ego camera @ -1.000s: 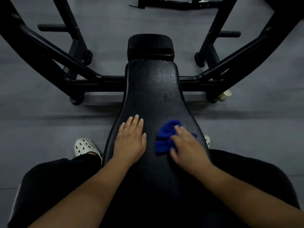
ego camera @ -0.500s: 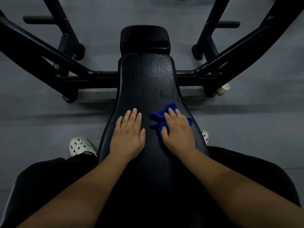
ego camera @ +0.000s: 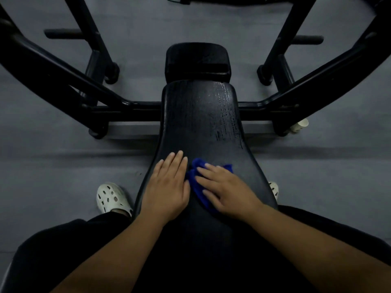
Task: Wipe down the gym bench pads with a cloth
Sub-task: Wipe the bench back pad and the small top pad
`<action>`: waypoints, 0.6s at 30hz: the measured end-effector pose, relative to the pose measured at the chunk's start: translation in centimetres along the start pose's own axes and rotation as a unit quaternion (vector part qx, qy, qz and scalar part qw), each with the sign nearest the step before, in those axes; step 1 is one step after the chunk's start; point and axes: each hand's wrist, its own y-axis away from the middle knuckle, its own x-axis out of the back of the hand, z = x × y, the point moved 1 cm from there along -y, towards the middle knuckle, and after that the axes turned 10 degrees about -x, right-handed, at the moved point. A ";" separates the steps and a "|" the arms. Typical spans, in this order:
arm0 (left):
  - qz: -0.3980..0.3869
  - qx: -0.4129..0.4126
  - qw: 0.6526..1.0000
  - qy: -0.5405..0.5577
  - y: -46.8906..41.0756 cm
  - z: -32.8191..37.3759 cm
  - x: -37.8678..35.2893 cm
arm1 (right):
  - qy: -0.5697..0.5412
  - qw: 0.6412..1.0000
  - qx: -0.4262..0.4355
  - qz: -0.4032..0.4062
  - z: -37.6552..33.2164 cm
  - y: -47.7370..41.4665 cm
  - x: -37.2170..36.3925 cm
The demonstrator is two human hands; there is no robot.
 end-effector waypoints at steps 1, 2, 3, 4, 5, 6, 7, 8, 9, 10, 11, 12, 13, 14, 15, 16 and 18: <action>0.007 0.002 1.000 0.001 0.0 0.0 0.0 | 0.008 1.000 0.001 0.016 1.5 -0.4 0.6; 0.012 0.005 1.000 0.002 0.0 0.0 0.0 | 0.008 0.998 -0.037 0.043 2.8 -1.5 1.1; 0.014 0.007 1.000 0.005 0.0 0.1 -0.1 | 0.001 0.992 -0.105 0.071 3.8 -3.1 1.4; 0.014 0.008 1.000 0.005 0.0 0.1 -0.2 | -0.018 0.980 -0.177 0.090 3.6 -4.9 1.4; 0.014 0.010 1.000 0.005 -0.1 0.1 -0.2 | -0.025 0.970 -0.221 0.101 2.6 -6.2 1.2; 0.016 0.009 1.000 0.003 -0.2 0.0 -0.2 | -0.025 0.971 -0.218 0.095 1.3 -6.8 0.9; 0.014 0.007 1.000 0.004 -0.1 0.0 -0.2 | -0.021 0.981 -0.177 0.076 0.3 -6.5 0.5; 0.010 0.006 1.000 0.007 0.0 0.0 -0.2 | -0.013 0.992 -0.113 0.046 -0.1 -5.3 0.3; 0.008 0.006 1.000 0.010 0.1 0.0 -0.1 | -0.001 0.998 -0.055 0.017 0.4 -3.9 0.4; 0.008 0.008 1.000 0.011 0.1 0.0 -0.1 | 0.010 0.999 -0.031 0.012 1.8 -2.9 0.9; 0.008 0.011 1.000 0.013 0.1 0.1 0.0 | 0.019 0.998 -0.040 0.034 3.6 -2.8 1.5; 0.008 0.013 1.000 0.014 0.0 0.1 0.0 | 0.015 0.994 -0.083 0.070 5.3 -3.3 2.2; 0.009 0.014 1.000 0.014 -0.1 0.1 0.0 | -0.004 0.983 -0.153 0.101 6.4 -4.4 2.7; 0.010 0.014 1.000 0.012 -0.1 0.2 0.0 | -0.024 0.969 -0.216 0.117 6.4 -5.7 3.0; 0.010 0.013 1.000 0.011 -0.2 0.2 -0.1 | -0.027 0.961 -0.248 0.119 5.5 -6.6 2.7; 0.011 0.011 1.000 0.010 -0.2 0.2 -0.1 | -0.015 0.965 -0.236 0.114 4.3 -6.8 2.2; 0.021 0.008 1.000 0.019 -0.3 0.2 0.1 | 0.006 0.989 -0.122 0.081 2.8 -4.9 1.3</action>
